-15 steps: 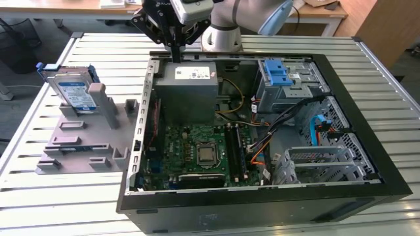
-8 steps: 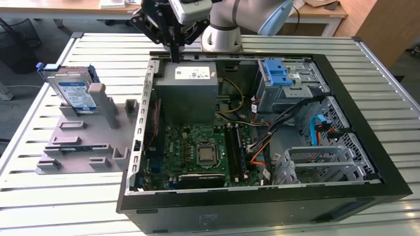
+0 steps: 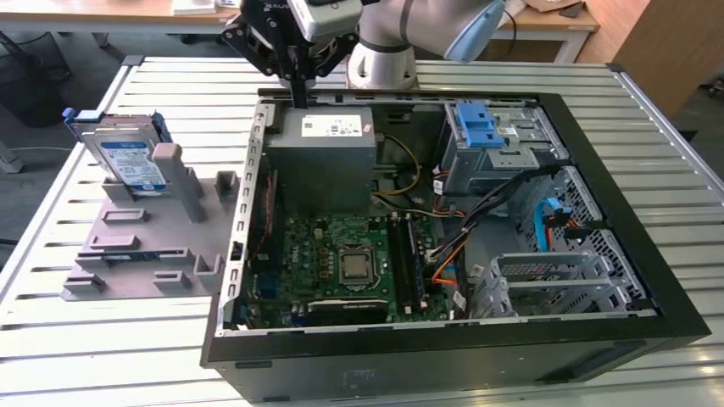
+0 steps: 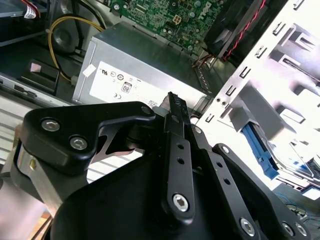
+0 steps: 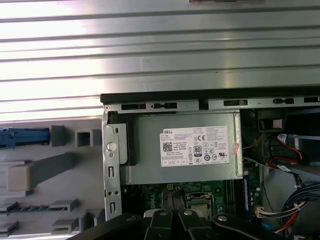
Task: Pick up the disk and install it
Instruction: 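Reach for the disk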
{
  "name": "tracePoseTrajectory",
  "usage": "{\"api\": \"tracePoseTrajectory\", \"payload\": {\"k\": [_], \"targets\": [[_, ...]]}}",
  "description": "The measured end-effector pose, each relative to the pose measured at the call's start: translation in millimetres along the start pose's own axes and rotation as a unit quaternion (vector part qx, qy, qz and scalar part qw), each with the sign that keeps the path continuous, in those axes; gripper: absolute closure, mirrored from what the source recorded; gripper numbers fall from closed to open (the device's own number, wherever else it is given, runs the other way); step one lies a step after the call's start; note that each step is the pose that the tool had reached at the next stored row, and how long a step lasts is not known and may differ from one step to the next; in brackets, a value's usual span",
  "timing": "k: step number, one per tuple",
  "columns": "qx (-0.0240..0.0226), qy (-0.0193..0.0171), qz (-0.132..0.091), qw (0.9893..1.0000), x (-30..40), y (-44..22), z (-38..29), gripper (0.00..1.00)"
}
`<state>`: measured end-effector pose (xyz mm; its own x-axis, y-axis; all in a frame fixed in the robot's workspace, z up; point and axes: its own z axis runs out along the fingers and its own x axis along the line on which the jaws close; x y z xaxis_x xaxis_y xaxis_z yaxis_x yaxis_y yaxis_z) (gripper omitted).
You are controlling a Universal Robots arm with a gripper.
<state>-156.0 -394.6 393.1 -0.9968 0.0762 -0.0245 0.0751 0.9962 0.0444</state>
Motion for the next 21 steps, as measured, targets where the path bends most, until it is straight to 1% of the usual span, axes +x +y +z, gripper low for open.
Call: {"api": "tracePoseTrajectory", "payload": {"k": [21], "targets": [[0.0000,0.0006,0.000,1.0000,6.5,0.7,1.5,0.89]]}}
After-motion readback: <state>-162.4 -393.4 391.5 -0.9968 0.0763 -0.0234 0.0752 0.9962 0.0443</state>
